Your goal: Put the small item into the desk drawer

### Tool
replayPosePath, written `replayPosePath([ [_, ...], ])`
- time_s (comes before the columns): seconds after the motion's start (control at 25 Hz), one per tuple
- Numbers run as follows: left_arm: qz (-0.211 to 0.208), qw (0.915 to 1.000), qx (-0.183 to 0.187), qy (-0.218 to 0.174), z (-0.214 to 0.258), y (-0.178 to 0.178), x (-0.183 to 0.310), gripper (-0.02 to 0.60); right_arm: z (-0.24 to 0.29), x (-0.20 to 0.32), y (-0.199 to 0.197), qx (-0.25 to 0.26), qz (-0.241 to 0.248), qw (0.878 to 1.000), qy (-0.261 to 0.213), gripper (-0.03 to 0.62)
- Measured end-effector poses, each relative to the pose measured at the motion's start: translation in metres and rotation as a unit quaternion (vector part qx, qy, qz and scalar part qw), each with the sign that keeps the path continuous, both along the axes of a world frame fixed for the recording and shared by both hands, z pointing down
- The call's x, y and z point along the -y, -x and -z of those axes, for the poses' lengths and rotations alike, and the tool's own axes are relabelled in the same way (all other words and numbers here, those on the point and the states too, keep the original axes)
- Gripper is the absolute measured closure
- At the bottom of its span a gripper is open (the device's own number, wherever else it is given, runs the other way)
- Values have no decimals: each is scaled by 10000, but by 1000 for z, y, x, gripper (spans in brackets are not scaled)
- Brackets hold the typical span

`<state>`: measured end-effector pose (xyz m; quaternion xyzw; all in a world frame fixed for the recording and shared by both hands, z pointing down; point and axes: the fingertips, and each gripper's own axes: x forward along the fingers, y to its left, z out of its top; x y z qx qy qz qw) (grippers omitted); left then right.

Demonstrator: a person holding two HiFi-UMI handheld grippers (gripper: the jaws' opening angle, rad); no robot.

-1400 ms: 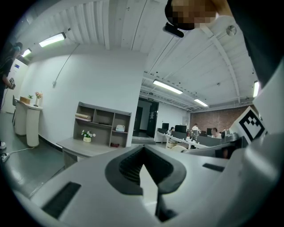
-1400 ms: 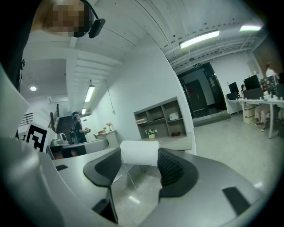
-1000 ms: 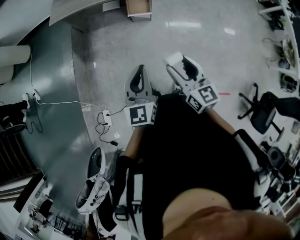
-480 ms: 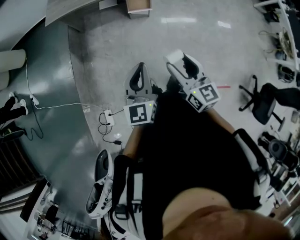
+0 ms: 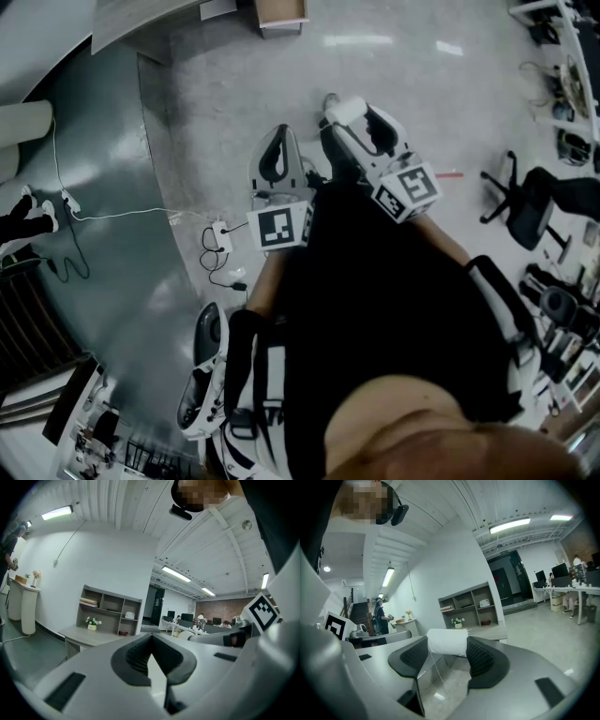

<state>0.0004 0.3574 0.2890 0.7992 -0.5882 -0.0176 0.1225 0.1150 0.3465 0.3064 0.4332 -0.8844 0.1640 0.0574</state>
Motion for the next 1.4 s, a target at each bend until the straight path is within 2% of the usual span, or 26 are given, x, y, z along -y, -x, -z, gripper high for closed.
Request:
replayPosePath([
  [0.6,51,9999,75,115,-3,-5,77,583,-6,83,-1,93,100,9999,79,338],
  [1.0,187,9994,83,294,-7,-9,151,583,-9,158,-1,89,283,9993,236,337],
  [1.4,486,9978,57,449,-7,-28,233,583,-10,246,-15,39,628,9976,302,338],
])
